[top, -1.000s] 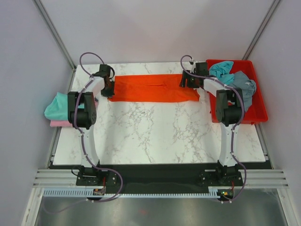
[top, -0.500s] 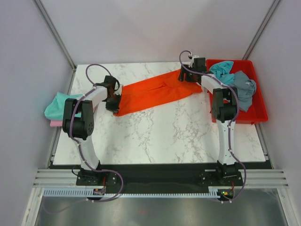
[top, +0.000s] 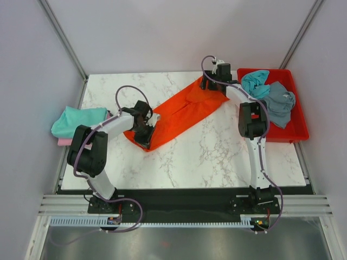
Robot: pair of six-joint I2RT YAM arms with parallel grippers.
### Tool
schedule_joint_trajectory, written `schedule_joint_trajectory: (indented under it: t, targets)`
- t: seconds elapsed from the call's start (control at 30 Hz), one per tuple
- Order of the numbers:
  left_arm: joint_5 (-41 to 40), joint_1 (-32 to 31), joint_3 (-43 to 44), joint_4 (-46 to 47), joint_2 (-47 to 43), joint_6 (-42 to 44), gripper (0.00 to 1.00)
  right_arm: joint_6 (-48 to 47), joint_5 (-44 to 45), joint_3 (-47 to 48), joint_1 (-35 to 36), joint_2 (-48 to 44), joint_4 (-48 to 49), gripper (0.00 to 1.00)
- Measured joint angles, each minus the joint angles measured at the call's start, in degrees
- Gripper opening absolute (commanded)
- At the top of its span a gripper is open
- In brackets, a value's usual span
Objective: Fold and stack the t-shirts
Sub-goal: Fold the tshirt
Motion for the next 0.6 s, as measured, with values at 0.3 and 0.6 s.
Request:
schedule_joint_trajectory:
  t: [0.3,0.6]
  targets:
    - [1.5,-2.4,-1.9,-1.4,-2.8,0.6,0.02,3.4,1.8,-7.4,-0.1,-7.8,-1.6,0.77]
    - [1.9,-2.4,-1.5,-1.4,-2.9,0.5,0.02,14.4,-3.0,-27.0,-9.3,-29.7,-2.6,0.74]
